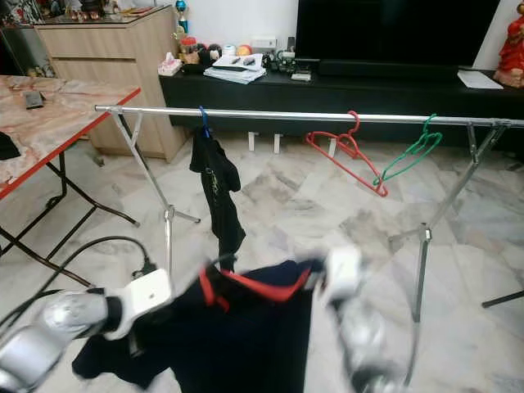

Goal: Hang hanger

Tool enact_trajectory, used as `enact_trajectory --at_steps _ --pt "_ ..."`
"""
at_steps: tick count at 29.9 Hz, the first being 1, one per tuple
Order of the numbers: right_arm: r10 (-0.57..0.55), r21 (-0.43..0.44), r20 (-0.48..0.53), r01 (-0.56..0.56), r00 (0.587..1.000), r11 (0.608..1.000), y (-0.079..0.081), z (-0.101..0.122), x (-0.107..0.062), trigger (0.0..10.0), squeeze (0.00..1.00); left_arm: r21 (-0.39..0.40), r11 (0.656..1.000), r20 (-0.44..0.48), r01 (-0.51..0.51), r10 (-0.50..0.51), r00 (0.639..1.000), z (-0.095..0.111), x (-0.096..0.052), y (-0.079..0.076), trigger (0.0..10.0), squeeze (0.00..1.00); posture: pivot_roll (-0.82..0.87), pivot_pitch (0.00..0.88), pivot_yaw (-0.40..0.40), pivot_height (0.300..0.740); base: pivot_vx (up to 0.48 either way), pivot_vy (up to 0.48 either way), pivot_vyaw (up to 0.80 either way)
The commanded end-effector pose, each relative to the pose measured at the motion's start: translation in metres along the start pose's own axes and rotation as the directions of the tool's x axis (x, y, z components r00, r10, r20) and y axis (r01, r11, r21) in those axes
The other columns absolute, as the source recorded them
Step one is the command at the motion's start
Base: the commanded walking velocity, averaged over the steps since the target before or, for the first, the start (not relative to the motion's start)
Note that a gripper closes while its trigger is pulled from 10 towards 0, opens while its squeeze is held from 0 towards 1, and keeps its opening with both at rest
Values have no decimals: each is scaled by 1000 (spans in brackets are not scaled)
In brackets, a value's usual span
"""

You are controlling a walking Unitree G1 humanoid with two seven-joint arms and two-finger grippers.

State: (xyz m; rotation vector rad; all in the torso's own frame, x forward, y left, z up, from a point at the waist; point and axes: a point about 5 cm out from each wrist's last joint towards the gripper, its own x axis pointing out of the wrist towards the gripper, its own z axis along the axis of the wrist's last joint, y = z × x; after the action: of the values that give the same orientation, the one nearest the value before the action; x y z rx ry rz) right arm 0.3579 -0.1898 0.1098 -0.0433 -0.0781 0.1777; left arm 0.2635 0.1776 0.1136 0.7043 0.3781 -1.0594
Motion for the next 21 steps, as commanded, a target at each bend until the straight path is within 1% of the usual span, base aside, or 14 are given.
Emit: enact_trajectory --at_steps 1,2,4,5,7,9,12,13,14,16,18,19,21 --pt "4 41 -92 0 996 999 7 -24 -13 0 0 21 999 18 31 -32 999 1 -9 1 10000 0 93 11 22 740 0 0 0" --pt "5 38 -94 -1 996 999 6 -25 -13 0 0 27 998 11 63 -64 998 0 -13 0 10000 0 95 11 20 740 0 0 0" --pt "5 39 -95 -1 995 999 6 -25 -13 0 0 32 996 -4 89 -89 996 -2 -16 -2 10000 0 95 11 20 740 0 0 0" --pt "16 36 -104 -13 994 999 6 -26 -14 0 0 38 990 -14 132 -132 991 -4 -20 -5 10000 0 96 11 19 740 0 0 0" --pt "29 33 -117 -26 993 999 7 -28 -14 0 0 45 990 -3 134 -134 991 -4 -23 -4 10000 0 96 11 19 740 0 0 0" --pt "40 35 -134 -35 990 999 7 -30 -15 0 0 39 993 41 108 -110 993 -1 -25 0 10000 0 93 13 18 740 0 0 0" --pt "47 21 -165 -44 985 999 8 -35 -18 0 0 35 994 84 108 -111 990 3 -29 2 10000 0 93 13 18 740 0 0 0" --pt "49 16 -180 -47 983 999 8 -38 -21 0 0 41 993 118 109 -113 987 7 -32 4 10000 0 92 14 14 740 0 0 0" --pt "49 16 -180 -47 983 999 8 -38 -21 0 0 41 993 118 109 -113 987 7 -32 4 10000 0 92 14 14 740 0 0 0" --pt "57 17 -201 -54 978 998 8 -43 -24 0 0 35 994 173 102 -106 979 13 -38 7 10000 0 93 15 14 740 0 0 0" --pt "56 7 -217 -56 975 998 8 -45 -26 0 0 40 994 192 98 -104 976 14 -41 9 10000 0 93 15 14 740 0 0 0" --pt "38 -5 -241 -41 970 999 6 -48 -28 0 0 51 993 190 106 -114 975 14 -45 9 10000 0 93 17 14 740 0 0 0" --pt "28 -6 -250 -30 968 1000 5 -50 -29 0 0 57 991 192 118 -127 973 14 -46 7 10000 0 93 17 14 740 0 0 0"
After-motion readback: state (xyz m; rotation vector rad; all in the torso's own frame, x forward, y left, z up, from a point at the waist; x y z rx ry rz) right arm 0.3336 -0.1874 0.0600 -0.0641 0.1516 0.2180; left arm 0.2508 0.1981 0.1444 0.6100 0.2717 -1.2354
